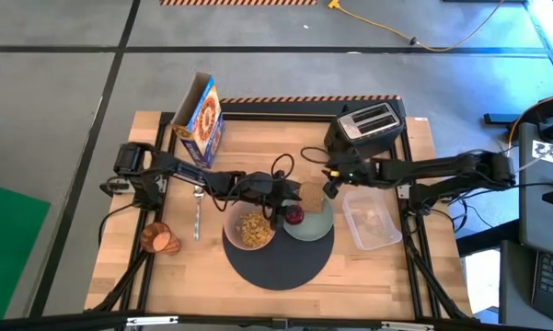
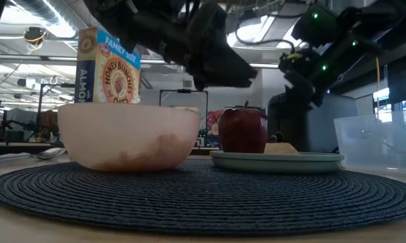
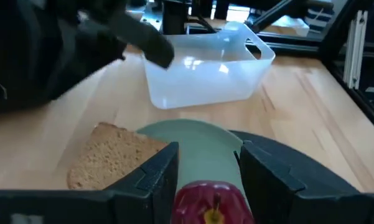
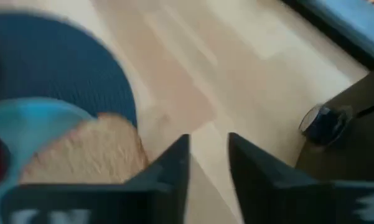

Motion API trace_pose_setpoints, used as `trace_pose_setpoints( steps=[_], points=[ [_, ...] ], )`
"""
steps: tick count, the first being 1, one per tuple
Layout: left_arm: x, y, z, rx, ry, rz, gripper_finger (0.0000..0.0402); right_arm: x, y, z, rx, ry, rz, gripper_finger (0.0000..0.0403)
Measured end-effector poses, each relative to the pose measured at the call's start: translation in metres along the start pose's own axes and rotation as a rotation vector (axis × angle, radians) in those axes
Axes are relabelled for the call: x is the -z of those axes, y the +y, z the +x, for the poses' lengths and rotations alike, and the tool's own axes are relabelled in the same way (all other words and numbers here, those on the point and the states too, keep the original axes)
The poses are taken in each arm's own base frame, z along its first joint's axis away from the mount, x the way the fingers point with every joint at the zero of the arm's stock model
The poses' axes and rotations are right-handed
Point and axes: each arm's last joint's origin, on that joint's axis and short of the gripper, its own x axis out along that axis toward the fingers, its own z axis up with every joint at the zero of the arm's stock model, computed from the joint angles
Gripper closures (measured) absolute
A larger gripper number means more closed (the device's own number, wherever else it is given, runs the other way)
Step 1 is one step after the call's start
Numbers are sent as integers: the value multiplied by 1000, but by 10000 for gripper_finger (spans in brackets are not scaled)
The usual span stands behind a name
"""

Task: Arrange a breakfast setting
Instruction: Put the white and green spoon on the blue placemat to the left of the orange bowl

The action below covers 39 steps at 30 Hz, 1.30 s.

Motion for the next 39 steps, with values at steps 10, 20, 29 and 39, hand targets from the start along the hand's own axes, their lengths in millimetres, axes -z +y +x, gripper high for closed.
trace_pose_setpoints(
  steps=[10,20,29,39],
  points=[
    [-24,-12,-23,-60,-80,112,243,3,4,18,5,38,-57,387],
    [-15,-11,-31,-184,-23,144,243,1,-7,21,3,64,-75,402],
    [-15,0,-31,-222,-22,132,243,13,-3,35,-54,163,-88,402],
    [-15,0,-31,-218,-21,133,243,19,1,41,-155,222,-76,403]
  ],
)
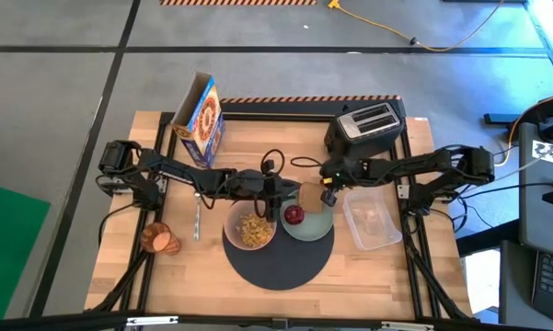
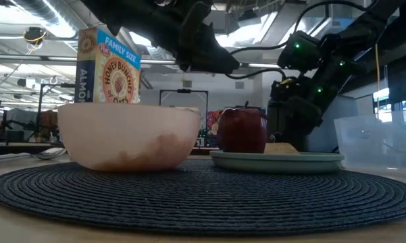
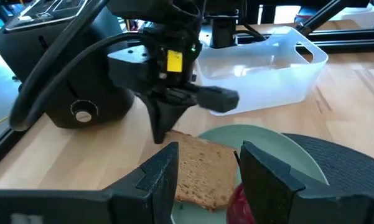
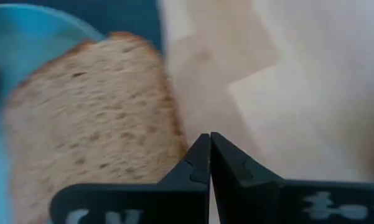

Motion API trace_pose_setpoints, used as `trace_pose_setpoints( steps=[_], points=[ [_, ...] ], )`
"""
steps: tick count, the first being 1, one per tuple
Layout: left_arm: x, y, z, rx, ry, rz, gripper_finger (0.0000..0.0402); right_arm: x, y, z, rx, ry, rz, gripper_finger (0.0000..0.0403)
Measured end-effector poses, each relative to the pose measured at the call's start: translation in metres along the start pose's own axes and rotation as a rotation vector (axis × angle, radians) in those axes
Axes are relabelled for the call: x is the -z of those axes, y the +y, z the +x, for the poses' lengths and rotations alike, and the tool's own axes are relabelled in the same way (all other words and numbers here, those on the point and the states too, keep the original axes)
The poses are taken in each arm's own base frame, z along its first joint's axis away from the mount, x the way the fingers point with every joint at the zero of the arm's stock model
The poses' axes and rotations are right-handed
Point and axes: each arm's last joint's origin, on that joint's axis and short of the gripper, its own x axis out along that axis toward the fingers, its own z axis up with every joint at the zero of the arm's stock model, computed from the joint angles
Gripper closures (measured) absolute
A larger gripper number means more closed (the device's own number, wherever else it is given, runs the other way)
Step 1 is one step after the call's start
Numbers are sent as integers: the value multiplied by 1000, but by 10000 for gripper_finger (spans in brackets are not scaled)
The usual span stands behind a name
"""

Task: Arrange a breakfast setting
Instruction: Put the white and green spoon on the blue placemat to the left of the orange bowl

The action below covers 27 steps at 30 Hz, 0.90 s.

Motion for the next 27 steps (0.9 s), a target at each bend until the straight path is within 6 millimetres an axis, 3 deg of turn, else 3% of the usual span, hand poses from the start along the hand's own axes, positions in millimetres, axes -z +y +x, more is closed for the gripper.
trace_pose_setpoints(
  steps=[10,17,20,27],
  points=[
    [1,0,0,0,8,2,243,9,26,-4,-158,54,-83,403],
    [2,0,-1,0,28,-5,243,8,29,-8,12,0,-89,402],
    [-1,0,-11,0,59,-19,243,3,27,-17,42,-52,-83,395],
    [-13,-10,-59,-101,150,-55,243,-9,25,-52,47,-215,-52,351]
  ],
)
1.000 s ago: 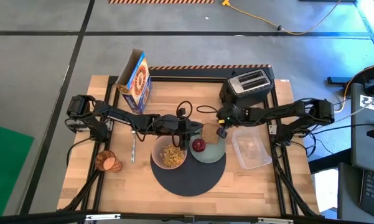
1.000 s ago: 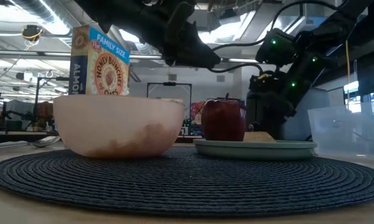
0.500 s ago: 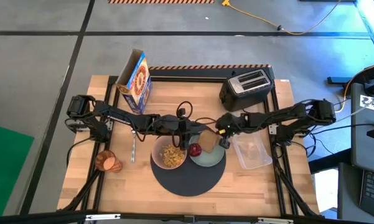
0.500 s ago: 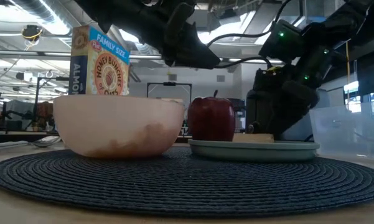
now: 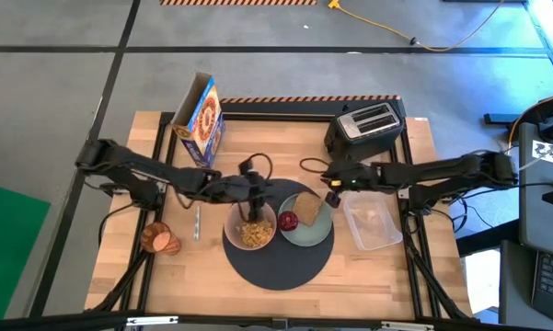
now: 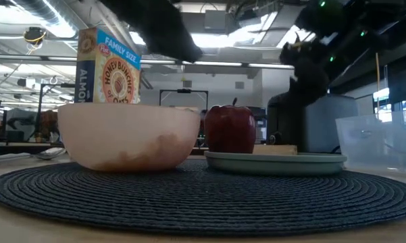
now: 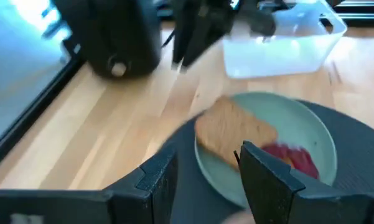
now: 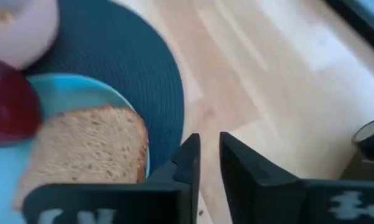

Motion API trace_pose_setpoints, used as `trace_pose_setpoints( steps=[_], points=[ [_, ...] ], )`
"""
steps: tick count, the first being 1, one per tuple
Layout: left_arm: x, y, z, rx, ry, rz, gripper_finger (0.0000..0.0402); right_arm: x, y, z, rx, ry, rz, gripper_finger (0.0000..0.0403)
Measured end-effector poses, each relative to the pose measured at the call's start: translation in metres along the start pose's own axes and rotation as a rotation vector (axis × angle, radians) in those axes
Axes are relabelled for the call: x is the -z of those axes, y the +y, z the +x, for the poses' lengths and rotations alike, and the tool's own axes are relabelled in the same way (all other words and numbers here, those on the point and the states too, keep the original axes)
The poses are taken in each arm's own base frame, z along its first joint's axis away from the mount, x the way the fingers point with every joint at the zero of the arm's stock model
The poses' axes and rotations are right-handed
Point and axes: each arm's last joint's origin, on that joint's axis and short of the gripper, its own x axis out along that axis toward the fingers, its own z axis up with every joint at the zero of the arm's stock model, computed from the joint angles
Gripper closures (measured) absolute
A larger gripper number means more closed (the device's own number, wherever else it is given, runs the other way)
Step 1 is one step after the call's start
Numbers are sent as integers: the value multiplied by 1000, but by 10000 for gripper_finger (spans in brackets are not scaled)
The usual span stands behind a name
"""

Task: Arrange a breakfast setting
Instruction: Put the white and green spoon on the blue placemat to the left of the orange bowl

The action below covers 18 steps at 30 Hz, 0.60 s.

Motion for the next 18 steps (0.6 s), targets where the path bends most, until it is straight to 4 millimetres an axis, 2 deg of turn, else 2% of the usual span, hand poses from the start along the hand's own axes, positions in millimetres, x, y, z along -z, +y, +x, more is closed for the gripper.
trace_pose_setpoints(
  steps=[5,11,14,18],
  points=[
    [15,-6,-32,-52,157,-175,243,-7,1,-20,-40,-78,15,329],
    [51,-9,-49,-136,528,-449,243,-10,7,-29,-39,-139,24,322],
    [60,-11,-56,-168,635,-521,243,-10,10,-30,-19,-154,25,322],
    [70,-14,-69,-237,728,-530,243,-9,15,-32,-17,-157,32,322]
  ],
)
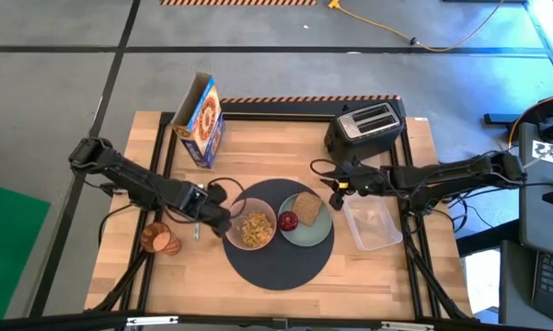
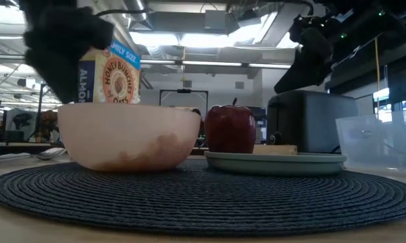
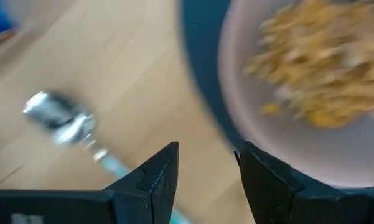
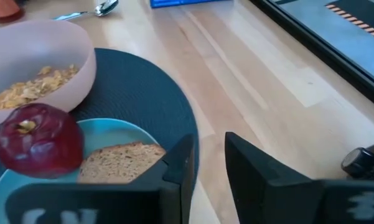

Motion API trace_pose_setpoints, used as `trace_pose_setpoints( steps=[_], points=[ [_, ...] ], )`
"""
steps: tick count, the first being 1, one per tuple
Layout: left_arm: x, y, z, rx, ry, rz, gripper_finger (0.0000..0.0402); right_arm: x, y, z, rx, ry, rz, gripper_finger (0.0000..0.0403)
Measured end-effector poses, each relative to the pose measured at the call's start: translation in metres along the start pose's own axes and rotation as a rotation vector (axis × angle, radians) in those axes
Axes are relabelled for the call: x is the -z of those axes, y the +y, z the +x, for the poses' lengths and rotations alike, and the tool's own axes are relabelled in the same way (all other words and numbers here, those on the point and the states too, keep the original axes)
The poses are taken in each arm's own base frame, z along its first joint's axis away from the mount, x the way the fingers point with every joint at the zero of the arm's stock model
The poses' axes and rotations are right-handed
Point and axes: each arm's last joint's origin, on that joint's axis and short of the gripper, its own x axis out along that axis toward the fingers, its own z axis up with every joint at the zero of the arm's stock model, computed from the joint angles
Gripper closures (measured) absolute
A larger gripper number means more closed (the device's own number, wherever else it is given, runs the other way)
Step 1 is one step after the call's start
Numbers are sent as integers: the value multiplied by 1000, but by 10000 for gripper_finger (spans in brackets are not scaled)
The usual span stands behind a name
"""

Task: Arrange a breakfast setting
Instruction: Put the white and green spoon on the blue placemat to the left of the orange bowl

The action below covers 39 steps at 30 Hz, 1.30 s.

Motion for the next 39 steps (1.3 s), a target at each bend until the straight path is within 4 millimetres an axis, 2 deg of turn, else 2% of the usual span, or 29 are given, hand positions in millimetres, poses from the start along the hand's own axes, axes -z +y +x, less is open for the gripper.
trace_pose_setpoints(
  steps=[5,14,17,20,29,34,39],
  points=[
    [13,16,1,-163,70,-74,243,1,3,-1,-13,3,-9,299],
    [37,45,50,-241,200,-195,243,0,0,-1,68,-15,0,210],
    [39,55,60,-278,210,-215,243,0,0,-1,75,-17,0,191],
    [37,57,64,-252,207,-224,243,0,0,-1,74,-17,1,179],
    [28,56,66,-192,229,-200,243,1,0,-1,74,-16,-2,173],
    [27,59,56,-131,219,-211,243,1,0,-1,74,-15,-3,173],
    [23,63,43,-70,136,-248,243,1,0,-1,74,-15,-2,173]
  ],
)
